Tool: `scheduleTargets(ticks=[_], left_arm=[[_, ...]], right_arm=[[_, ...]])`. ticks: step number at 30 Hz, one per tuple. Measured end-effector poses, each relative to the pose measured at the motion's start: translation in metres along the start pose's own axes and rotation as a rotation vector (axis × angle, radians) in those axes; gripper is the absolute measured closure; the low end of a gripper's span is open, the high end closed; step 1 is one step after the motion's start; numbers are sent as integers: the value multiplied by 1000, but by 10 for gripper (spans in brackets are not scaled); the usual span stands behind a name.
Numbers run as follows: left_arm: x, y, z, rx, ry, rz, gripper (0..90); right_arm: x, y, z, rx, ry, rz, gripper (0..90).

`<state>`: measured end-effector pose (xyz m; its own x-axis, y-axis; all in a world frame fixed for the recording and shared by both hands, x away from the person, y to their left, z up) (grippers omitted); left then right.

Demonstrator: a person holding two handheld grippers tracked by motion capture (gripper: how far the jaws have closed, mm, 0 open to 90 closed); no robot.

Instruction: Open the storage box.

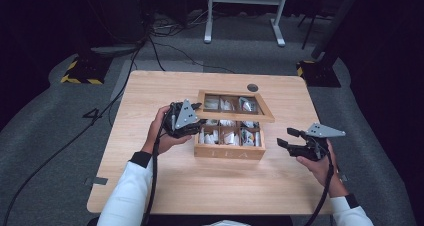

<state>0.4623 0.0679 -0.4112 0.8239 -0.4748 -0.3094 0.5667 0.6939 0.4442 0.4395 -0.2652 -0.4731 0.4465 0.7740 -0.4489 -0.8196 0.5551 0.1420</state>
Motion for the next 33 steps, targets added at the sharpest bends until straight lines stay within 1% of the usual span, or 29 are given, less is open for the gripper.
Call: scheduleTargets(ticks=[1, 3, 5, 7, 8, 9, 11, 13, 16, 18, 19, 23, 25, 27, 29, 33], left_arm=[[1, 1, 1, 0, 1, 0, 513], [1, 4, 4, -14, -8, 5, 515], [2, 6, 6, -18, -11, 11, 517], [3, 7, 8, -21, -19, 21, 523], [3, 7, 8, -21, -19, 21, 523], [4, 10, 10, -30, -23, 14, 523], [5, 13, 12, -44, -31, 15, 523], [7, 17, 15, -57, -37, 17, 523], [8, 20, 18, -68, -41, 15, 523], [11, 25, 22, -84, -48, 18, 524], [11, 27, 23, -84, -45, 22, 531], [14, 32, 27, -96, -47, 21, 536], [16, 34, 29, -107, -52, 24, 536], [17, 36, 31, -116, -53, 27, 539], [18, 38, 32, -121, -56, 25, 539], [22, 43, 35, -122, -55, 38, 554]], right_arm=[[-1, -2, -3, 9, 1, -2, 360], [-3, -7, -8, 20, 11, -16, 358], [-5, -11, -12, 46, 5, -14, 355], [-5, -15, -17, 62, 15, -25, 355], [-5, -17, -20, 75, 20, -27, 352], [-4, -19, -23, 85, 26, -24, 351], [-3, -22, -29, 98, 42, -31, 351], [-1, -25, -36, 103, 69, -45, 351], [1, -27, -43, 103, 96, -48, 351], [3, -27, -47, 105, 117, -44, 350], [4, -27, -48, 109, 121, -44, 350], [7, -25, -49, 100, 135, -40, 350], [8, -25, -50, 93, 142, -39, 350], [9, -24, -51, 98, 145, -36, 350], [10, -24, -52, 97, 147, -33, 350], [13, -23, -54, 93, 161, -25, 349]])
Point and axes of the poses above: each handheld gripper's, and its own axes: x roughly forward along the jaws, z roughly out of its top, y roughly to its left, the point moved 8 cm from there along x, roughly forward along the jaws, and after that the axes turned 14 degrees about z, right-handed, at the moved point
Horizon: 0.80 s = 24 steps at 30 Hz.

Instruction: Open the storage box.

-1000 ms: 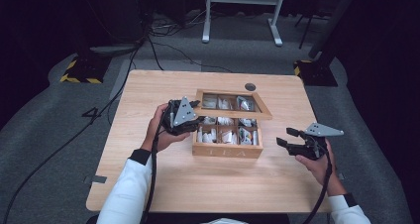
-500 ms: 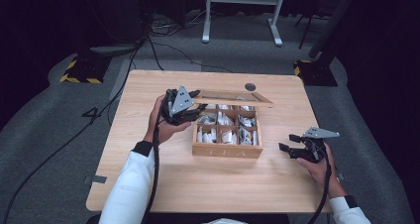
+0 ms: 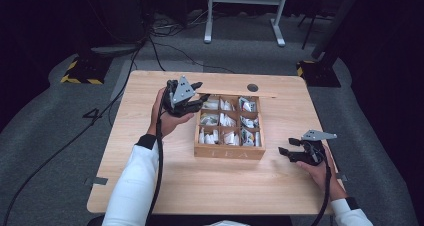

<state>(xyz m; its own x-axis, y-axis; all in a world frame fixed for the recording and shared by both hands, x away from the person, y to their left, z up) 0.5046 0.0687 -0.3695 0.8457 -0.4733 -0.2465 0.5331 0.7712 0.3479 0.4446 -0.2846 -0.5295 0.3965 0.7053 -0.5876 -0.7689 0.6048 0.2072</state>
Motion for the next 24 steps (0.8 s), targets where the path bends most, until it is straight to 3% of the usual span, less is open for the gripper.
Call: scheduleTargets(ticks=[17, 24], left_arm=[[17, 19, 14, -74, -7, 0, 578], [26, 26, 20, -91, -4, 27, 580]], right_arm=[[5, 3, -3, -1, 16, 13, 348], [6, 3, -4, -3, 22, 13, 346]])
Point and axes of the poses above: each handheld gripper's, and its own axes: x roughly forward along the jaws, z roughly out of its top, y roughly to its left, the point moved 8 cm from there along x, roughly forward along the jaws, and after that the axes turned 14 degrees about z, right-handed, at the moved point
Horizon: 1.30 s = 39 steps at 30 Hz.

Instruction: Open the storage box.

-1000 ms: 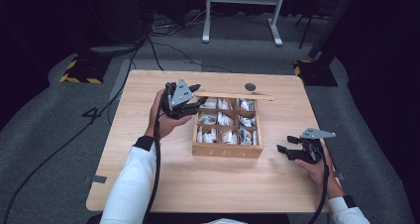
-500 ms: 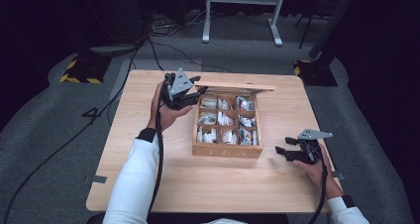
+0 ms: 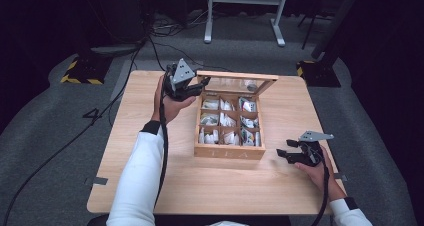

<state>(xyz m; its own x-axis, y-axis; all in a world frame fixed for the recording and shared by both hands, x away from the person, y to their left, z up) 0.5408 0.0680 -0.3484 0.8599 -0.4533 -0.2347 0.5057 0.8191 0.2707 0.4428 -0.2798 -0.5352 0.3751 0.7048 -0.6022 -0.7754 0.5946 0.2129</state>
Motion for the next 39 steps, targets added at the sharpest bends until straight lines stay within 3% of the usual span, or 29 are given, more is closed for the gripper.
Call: scheduleTargets(ticks=[13, 26, 33, 39], left_arm=[[13, 9, 7, -44, -2, 17, 576], [28, 18, 15, -46, 20, 55, 570], [37, 22, 17, -71, 15, 58, 561], [45, 25, 19, -94, 29, 86, 538]], right_arm=[[3, -1, 0, -1, 1, 6, 347], [4, 1, 0, -12, 0, 5, 348], [7, 2, -3, -15, 10, 11, 349], [9, 4, -5, -17, 22, 16, 349]])
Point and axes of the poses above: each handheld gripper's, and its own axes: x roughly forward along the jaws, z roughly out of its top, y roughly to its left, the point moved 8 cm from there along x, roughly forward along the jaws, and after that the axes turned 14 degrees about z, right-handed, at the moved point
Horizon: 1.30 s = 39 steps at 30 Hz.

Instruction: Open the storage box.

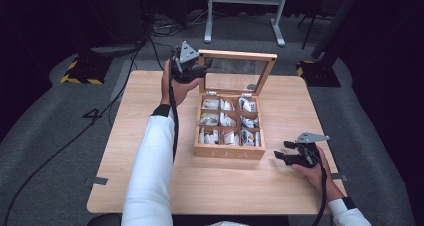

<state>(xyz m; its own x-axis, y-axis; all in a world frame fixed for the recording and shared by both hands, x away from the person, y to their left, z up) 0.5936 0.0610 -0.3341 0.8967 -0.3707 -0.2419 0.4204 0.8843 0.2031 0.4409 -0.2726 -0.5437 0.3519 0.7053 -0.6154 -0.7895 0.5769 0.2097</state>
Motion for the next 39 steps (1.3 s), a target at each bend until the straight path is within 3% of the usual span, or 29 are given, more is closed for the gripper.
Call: scheduleTargets(ticks=[10, 14, 20, 26, 30, 39], left_arm=[[14, 3, -1, -21, 4, 25, 513], [22, 3, -4, 1, 21, 64, 496], [32, 6, -8, -8, 37, 79, 492], [51, 13, -19, 36, 119, 122, 531], [57, 13, -25, -4, 122, 125, 538], [63, 10, -39, -52, 155, 134, 545]], right_arm=[[4, 2, 0, -3, -1, 10, 348], [4, 3, 0, 5, -4, 16, 346], [4, 3, -1, 3, 2, 14, 344], [3, -2, -5, 2, 16, 4, 340], [2, -1, -4, 1, 10, 10, 336], [4, 2, -4, -8, 16, 18, 335]])
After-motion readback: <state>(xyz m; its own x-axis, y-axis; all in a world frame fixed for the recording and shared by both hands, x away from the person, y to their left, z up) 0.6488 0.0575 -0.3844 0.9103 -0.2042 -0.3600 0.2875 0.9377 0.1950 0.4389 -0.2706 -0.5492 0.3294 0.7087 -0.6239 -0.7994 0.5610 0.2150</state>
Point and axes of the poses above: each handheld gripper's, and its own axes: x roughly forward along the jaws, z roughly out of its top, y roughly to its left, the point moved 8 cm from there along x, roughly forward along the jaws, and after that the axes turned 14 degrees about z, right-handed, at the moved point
